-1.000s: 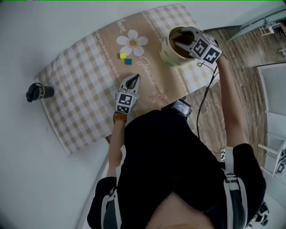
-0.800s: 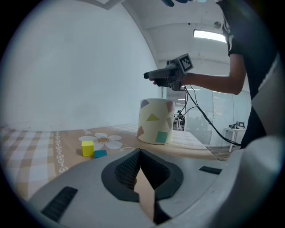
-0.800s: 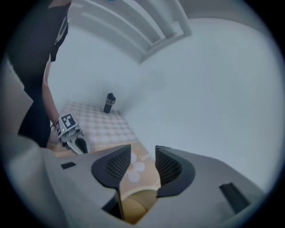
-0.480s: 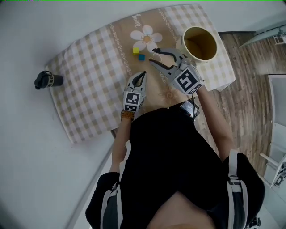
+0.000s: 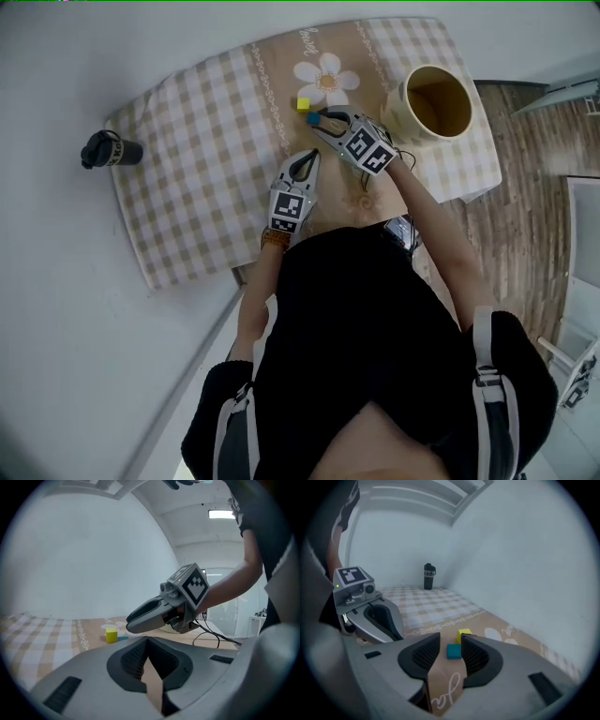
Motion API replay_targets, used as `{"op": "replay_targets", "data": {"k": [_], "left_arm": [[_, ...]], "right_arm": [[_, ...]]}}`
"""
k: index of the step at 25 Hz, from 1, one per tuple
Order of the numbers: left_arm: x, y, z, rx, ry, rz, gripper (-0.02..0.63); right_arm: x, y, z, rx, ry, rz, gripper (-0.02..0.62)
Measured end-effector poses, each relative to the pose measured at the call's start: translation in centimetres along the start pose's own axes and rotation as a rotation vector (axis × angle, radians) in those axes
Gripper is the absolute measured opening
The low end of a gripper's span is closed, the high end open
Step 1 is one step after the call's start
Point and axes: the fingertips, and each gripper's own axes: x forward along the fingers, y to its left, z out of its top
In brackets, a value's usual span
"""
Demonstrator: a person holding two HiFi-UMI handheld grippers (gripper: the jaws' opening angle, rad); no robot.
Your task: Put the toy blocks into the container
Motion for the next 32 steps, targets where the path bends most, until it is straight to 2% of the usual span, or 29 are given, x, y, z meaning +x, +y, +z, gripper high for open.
{"op": "replay_targets", "data": {"k": [4,10,15,19,21,24,29,32], "left_arm": [[0.0,0.0,0.1,-0.001,0.0,0.003,-0.009],[0.0,0.0,0.2,0.0,-0.004,0.002,-0.009],[0.0,0.0,0.1,0.001,-0.006,-0.001,-0.009],[0.0,-0.2,0.1,0.001,-0.003,-0.006,-0.009],[0.1,-0.2,0.2,-0.002,-0.002,-0.007,-0.009],[0.2,-0.1,0.3,-0.009,-0.001,-0.005,-0.009],[-0.1,0.4,0.0,0.0,0.002,0.003,-0.009],[0.1,0.1,0.0,0.0,-0.001,-0.002,-0.009]], "right_arm": [[2.0,-0.5,-1.7,-0.017,0.076,0.027,0.146],[3.3,-0.7,-3.5,0.01,0.138,0.058,0.146],[4.0,-0.5,-4.6,0.026,0.162,0.067,0.138],[2.9,-0.7,-3.6,0.049,0.125,0.038,0.137],[1.4,-0.6,-2.0,0.04,0.087,0.03,0.137],[-2.0,-0.4,1.1,-0.03,0.036,0.004,0.137],[-10.4,0.7,6.6,-0.103,-0.087,-0.064,0.137],[-16.0,-0.4,7.6,-0.158,-0.084,-0.138,0.137]]}}
